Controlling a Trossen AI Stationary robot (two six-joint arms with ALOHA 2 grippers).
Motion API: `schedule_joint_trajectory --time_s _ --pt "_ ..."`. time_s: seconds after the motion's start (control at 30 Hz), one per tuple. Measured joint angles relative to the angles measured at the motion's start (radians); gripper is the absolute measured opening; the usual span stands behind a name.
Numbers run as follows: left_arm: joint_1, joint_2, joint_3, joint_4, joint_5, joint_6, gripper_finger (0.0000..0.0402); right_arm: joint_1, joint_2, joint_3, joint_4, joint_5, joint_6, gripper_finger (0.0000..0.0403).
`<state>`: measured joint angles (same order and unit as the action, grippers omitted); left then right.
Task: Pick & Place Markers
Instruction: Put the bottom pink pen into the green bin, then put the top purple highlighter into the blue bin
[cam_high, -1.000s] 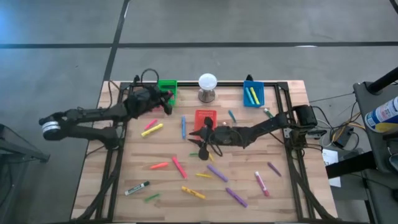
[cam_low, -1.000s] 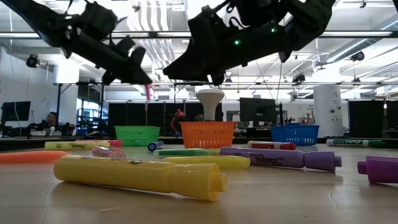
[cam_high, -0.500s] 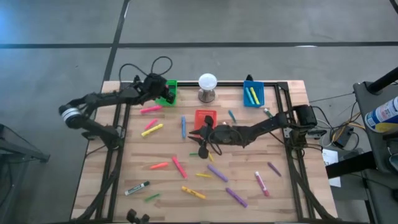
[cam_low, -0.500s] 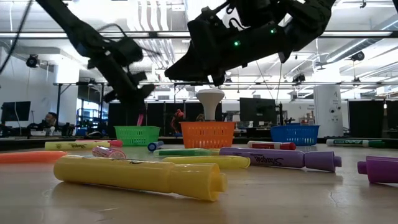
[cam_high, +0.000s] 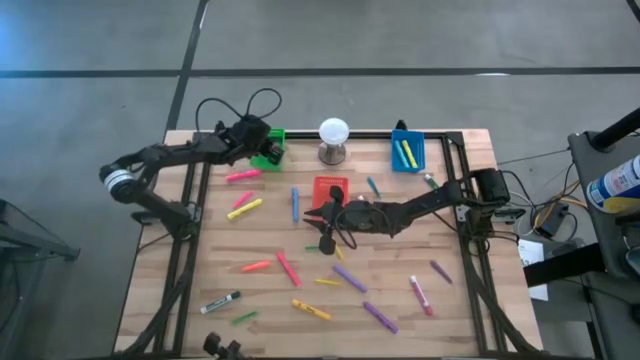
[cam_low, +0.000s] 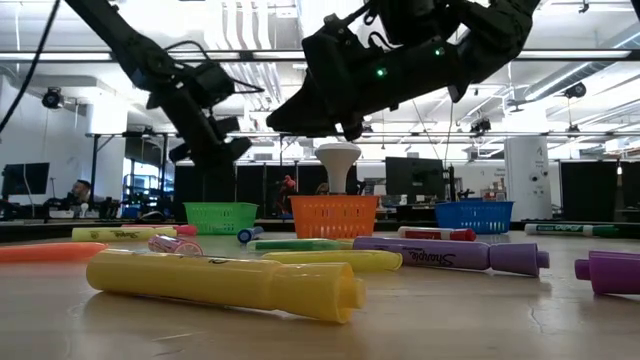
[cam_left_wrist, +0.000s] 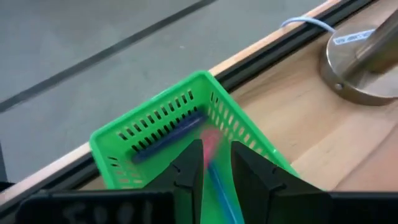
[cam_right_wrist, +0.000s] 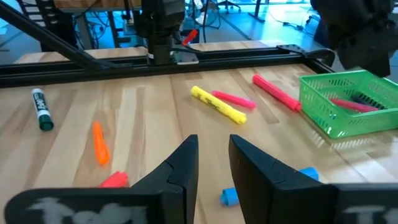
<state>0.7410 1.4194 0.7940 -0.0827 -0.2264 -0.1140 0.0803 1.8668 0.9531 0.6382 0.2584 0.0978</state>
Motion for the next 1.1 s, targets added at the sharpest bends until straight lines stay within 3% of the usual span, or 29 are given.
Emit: schedule_joint_trajectory --time_s 0.2,0.33,0.43,0.67,0.83,1.1 --pt "-0.010 -0.098 -0.012 -0.083 0.059 0.043 0.0073 0.002 0.000 0.000 0.000 0.000 -0.013 0.0066" --pt "-0.085 -0.213 -0.094 -0.011 0.098 0.059 0.0037 0.021 -0.004 0.000 -0.007 0.003 -0.052 0.0047" --pt "-0.167 -0.308 -0.206 0.125 0.129 0.059 0.0006 0.049 -0.011 0.000 -0.008 0.006 -0.078 0.0030" --pt "-0.355 -0.450 -0.510 0.567 0.145 0.024 0.0001 0.145 -0.042 0.000 -0.029 0.096 -0.111 0.0009" --pt "-0.408 -0.455 -0.647 0.807 0.173 0.020 0.0000 0.223 -0.107 0.006 -0.188 0.180 -0.024 0.0008" --pt "-0.409 -0.451 -0.683 0.838 0.177 0.033 0.0000 0.365 -0.202 0.007 -0.600 0.321 0.269 0.0021"
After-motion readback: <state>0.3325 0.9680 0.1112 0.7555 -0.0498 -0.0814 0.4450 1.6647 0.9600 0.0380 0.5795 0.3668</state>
